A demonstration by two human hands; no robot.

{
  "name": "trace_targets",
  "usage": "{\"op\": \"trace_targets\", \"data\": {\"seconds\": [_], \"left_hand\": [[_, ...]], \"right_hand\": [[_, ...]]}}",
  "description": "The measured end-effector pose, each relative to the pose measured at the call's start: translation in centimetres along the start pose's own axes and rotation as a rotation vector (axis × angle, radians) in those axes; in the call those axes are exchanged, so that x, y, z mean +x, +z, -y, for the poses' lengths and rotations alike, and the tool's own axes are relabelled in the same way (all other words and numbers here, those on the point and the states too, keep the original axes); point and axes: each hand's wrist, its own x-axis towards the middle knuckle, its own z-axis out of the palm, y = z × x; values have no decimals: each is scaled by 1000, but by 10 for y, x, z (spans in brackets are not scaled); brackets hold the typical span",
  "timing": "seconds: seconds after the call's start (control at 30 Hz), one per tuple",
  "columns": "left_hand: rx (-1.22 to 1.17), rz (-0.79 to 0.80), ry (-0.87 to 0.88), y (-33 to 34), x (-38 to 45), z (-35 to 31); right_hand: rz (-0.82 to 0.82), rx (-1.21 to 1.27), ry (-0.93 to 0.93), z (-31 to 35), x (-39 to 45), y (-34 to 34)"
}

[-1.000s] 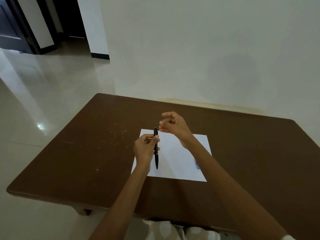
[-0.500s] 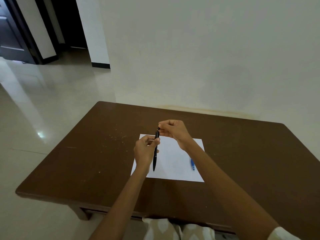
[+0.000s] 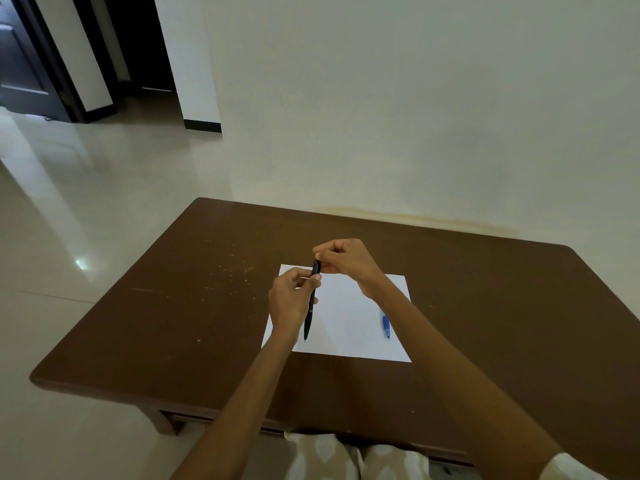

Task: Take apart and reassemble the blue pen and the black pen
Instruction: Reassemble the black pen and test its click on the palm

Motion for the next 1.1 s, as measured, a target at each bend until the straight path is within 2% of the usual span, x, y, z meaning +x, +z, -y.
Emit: {"op": "trace_targets", "data": {"seconds": [0.17, 0.37, 0.5, 0.6, 0.7, 0.77, 0.93, 1.1], "left_hand": [[-48, 36, -21, 2, -1, 3], [-182, 89, -25, 11, 2, -1], [-260, 135, -9, 20, -1, -12], [-374, 191, -84, 24, 0, -1], [-659, 212, -269, 27, 0, 23], [-890, 237, -398, 30, 0, 42], [-1316, 227, -587, 50, -4, 72], [-1450, 269, -564, 54, -1, 85]], "right_hand": [[54, -39, 5, 0, -3, -6], [85, 60, -21, -12, -16, -3], [12, 130, -58, -19, -24, 4], [-121, 425, -55, -19, -23, 2], [-225, 901, 22, -16, -15, -7], [-244, 1015, 104, -17, -9, -11], [-204, 1003, 98, -24, 0, -12], [-76, 905, 67, -20, 3, -8]]}}
